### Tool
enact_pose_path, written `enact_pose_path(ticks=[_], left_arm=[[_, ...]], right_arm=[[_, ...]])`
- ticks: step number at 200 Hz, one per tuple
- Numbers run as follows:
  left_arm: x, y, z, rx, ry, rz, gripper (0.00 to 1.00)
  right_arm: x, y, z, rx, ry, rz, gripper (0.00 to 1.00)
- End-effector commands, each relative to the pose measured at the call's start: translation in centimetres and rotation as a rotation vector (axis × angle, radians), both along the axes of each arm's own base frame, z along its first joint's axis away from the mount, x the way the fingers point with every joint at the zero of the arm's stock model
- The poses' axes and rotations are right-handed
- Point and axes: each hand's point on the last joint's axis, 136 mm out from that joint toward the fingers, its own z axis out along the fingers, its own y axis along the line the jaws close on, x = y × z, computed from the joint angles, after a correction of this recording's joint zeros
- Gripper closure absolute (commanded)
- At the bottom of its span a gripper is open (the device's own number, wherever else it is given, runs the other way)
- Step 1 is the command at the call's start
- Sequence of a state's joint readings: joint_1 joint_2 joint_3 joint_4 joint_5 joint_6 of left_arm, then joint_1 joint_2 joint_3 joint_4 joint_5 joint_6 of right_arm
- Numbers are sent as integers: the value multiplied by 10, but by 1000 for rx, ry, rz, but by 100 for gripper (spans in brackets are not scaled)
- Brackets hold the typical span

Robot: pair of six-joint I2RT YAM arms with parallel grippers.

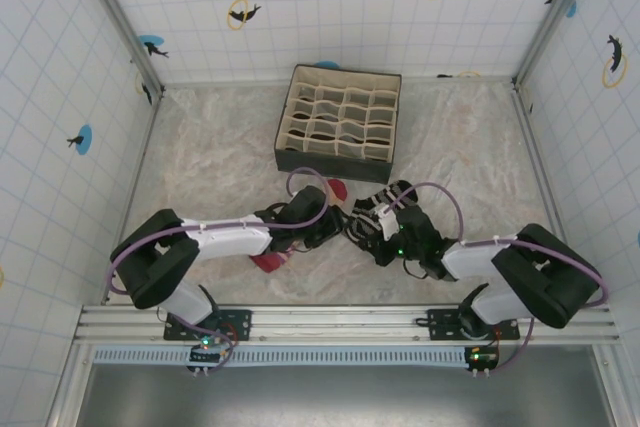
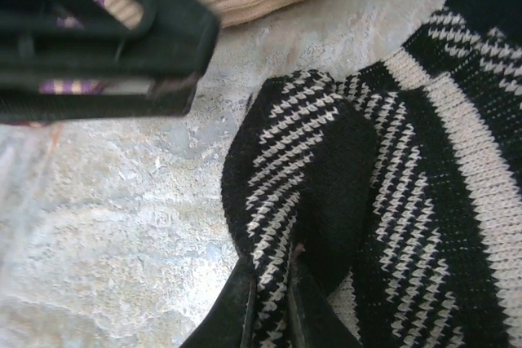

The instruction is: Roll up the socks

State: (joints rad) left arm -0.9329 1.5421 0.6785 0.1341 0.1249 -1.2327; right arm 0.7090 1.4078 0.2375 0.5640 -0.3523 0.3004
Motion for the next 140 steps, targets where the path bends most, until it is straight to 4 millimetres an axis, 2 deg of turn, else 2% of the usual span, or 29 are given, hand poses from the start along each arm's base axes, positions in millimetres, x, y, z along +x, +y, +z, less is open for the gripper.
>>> enact_pose_path(ticks=[1, 49, 78, 114, 140], left_arm=[[-3, -1, 1, -12, -25, -4, 37], [-4, -5, -8, -24, -45, -26, 41], [-1, -12, -10, -37, -46, -29, 46], [2, -4, -24, -26, -29, 38, 50], [5, -16, -25, -55, -13, 29, 51]], right_arm=[[-25, -11, -26, 3, 277, -16, 100], [-13, -16, -27, 142, 480, -126, 100], [-7, -21, -33, 152, 560, -206, 100], [0, -32, -45, 117, 637, -304, 100], [0, -33, -48, 120, 666, -329, 100]])
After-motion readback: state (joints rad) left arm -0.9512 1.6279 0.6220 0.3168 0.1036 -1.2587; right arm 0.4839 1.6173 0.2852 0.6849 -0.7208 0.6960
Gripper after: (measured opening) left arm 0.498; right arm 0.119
